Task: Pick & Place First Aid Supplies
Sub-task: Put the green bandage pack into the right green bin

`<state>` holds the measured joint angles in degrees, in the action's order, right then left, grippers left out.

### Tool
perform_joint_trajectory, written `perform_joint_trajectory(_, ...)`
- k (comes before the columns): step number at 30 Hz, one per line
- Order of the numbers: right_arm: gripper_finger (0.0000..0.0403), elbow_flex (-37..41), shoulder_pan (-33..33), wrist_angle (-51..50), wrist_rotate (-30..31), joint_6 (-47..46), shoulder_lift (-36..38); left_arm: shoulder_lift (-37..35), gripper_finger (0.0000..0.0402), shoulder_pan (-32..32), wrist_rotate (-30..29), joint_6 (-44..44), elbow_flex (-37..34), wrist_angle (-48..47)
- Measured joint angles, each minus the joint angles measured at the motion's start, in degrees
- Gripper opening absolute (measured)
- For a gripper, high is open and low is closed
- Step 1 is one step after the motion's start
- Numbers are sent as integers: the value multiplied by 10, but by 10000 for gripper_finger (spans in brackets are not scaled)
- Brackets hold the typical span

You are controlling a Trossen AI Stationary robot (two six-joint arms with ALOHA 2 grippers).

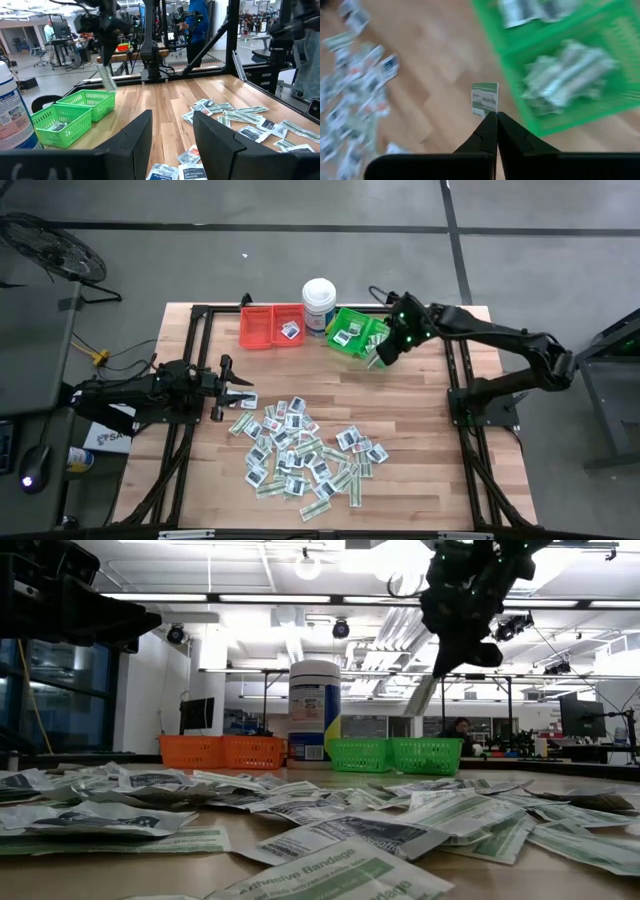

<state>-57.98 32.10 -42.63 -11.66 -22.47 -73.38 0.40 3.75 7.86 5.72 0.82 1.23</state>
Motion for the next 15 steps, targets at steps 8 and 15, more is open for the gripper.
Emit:
perform_joint_trajectory(8,0,-1,92,1,32,6,-18,0,140,0,2,0,0,0)
perform_joint_trajectory(15,0,-1,122,13,22,16,-88,0,140,0,2,0,0,0)
